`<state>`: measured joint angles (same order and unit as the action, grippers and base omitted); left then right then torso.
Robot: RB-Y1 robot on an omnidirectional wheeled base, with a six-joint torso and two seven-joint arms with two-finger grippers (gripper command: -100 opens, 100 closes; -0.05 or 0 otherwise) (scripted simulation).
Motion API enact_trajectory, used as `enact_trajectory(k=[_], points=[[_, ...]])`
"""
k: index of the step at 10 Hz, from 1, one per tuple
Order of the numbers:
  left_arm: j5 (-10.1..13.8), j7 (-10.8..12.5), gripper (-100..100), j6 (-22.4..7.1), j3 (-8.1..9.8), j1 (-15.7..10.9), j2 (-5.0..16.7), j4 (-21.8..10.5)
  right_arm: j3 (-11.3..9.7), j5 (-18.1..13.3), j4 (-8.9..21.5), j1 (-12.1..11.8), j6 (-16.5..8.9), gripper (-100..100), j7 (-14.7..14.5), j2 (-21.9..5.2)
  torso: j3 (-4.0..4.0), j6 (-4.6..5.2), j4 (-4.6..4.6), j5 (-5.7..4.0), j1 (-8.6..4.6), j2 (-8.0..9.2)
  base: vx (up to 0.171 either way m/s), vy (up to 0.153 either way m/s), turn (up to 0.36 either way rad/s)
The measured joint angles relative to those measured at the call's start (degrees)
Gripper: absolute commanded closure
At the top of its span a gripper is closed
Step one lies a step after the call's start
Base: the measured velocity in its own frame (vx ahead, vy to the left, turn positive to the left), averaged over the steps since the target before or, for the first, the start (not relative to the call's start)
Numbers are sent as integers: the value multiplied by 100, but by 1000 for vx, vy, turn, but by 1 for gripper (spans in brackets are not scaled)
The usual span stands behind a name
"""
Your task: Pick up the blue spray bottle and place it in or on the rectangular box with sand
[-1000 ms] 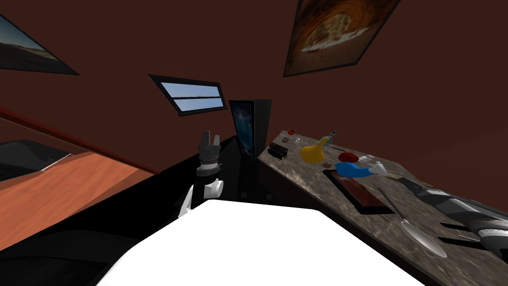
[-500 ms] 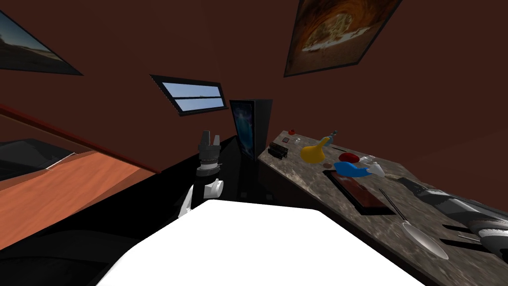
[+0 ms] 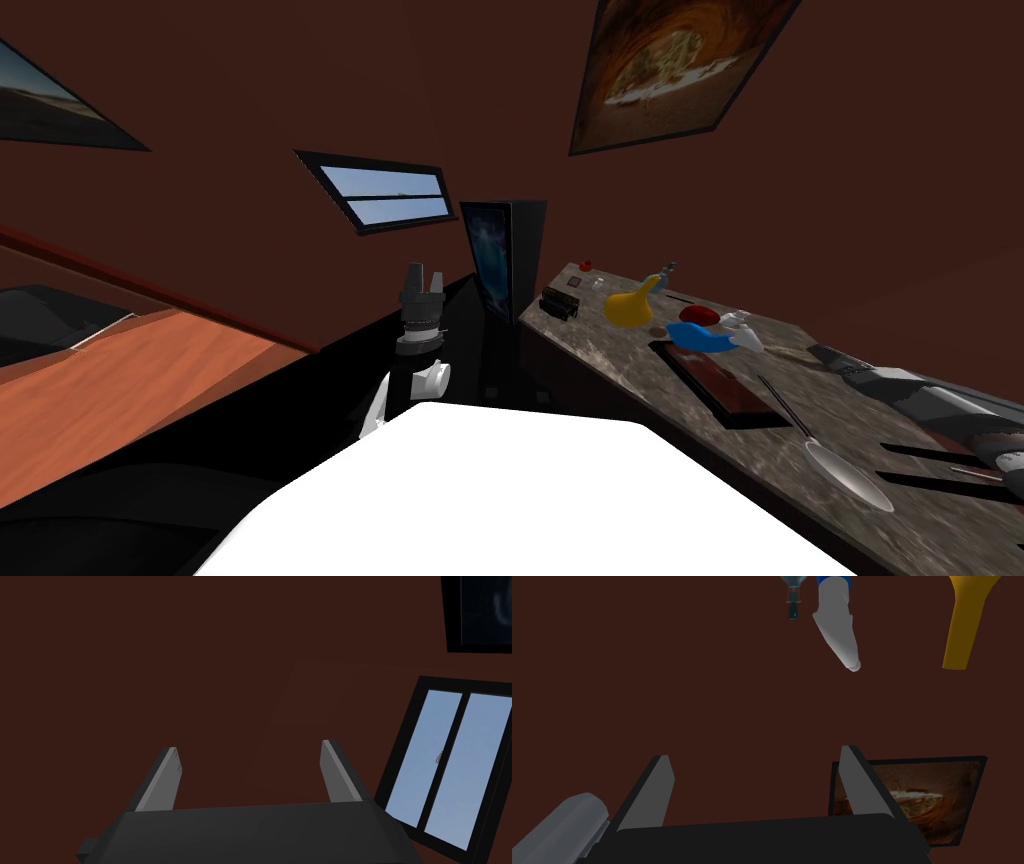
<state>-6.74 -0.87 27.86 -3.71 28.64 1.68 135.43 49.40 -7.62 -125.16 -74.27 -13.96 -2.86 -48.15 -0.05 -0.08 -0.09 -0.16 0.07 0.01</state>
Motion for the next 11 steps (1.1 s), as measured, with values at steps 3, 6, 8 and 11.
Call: enact_trajectory(k=[3,6,8,11], points=[[0,0,0,0,0,0,0,0,276,157,-411,-344,-201,-100,137,-113,1,0,0,0,-3,2,-2,-4,-2],[0,0,0,0,0,0,0,0,353,203,-445,-419,-205,-100,181,-158,1,1,1,-2,-2,1,8,9,-28],[0,0,0,0,0,0,0,0,353,203,-444,-419,-203,-100,180,-158,0,0,0,-2,-2,0,0,0,-1],[0,0,0,0,0,0,0,0,353,202,-444,-419,-203,-100,180,-158,2,-1,1,-3,-9,4,-5,-6,18]])
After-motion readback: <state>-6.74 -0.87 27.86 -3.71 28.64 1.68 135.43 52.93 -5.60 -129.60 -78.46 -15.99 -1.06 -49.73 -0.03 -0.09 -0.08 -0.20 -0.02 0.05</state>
